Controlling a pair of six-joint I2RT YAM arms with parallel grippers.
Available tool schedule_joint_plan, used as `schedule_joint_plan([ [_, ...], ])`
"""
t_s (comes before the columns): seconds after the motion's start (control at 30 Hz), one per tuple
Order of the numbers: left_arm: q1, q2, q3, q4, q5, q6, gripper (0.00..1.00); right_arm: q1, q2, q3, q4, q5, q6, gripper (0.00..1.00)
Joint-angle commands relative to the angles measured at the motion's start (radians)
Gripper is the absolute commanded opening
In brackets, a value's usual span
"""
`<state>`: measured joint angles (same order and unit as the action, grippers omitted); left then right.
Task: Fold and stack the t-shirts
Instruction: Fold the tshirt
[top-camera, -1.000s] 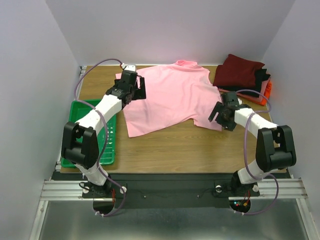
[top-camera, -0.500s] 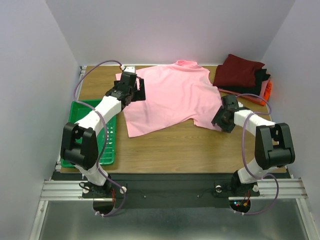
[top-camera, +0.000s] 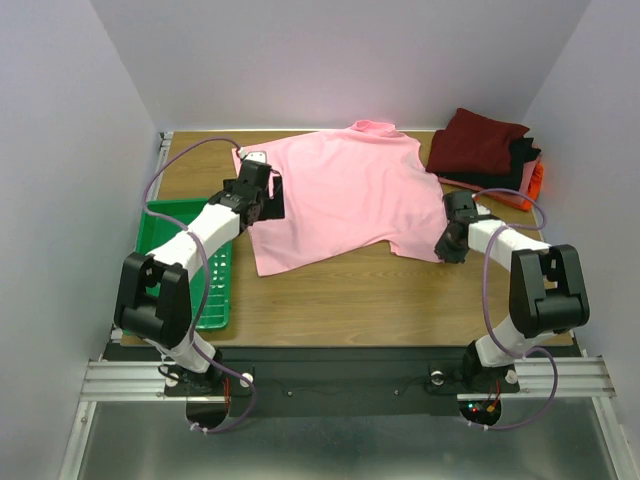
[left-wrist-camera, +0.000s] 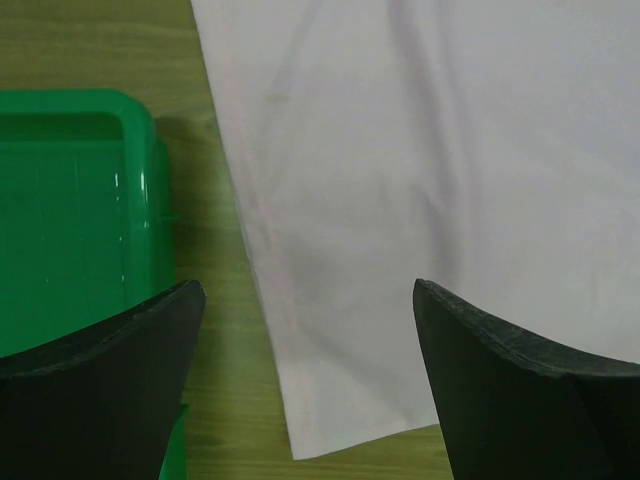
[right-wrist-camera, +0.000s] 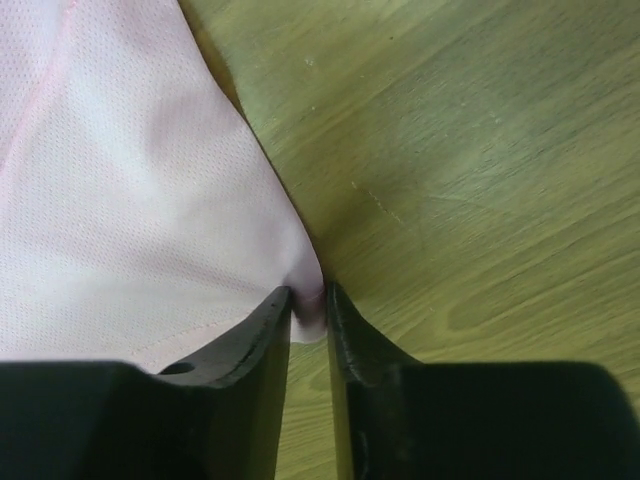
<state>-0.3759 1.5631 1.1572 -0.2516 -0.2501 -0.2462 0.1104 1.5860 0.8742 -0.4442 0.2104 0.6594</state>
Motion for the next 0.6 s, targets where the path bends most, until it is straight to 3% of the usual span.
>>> schedule_joint_plan([
  [0.0,-0.008,-0.057,-0.059,-0.060,-0.054,-0.007,0.96,-0.006,0.066,0.014,0.018,0.000,-0.009,0.23],
  [0.23,-0.029,-0.052,-0.096,-0.139,-0.011,-0.015,0.95,-0.008,0.111,0.074,0.018,0.009,-0.040,0.00],
  [0.4,-0.037,-0.084,-0.143,-0.221,-0.037,-0.062,0.94,-0.012,0.141,0.098,0.016,-0.005,-0.044,0.00],
  [0.57,-0.038,-0.126,-0.223,-0.183,0.072,-0.077,0.87,-0.014,0.161,0.115,0.016,-0.014,-0.056,0.00],
])
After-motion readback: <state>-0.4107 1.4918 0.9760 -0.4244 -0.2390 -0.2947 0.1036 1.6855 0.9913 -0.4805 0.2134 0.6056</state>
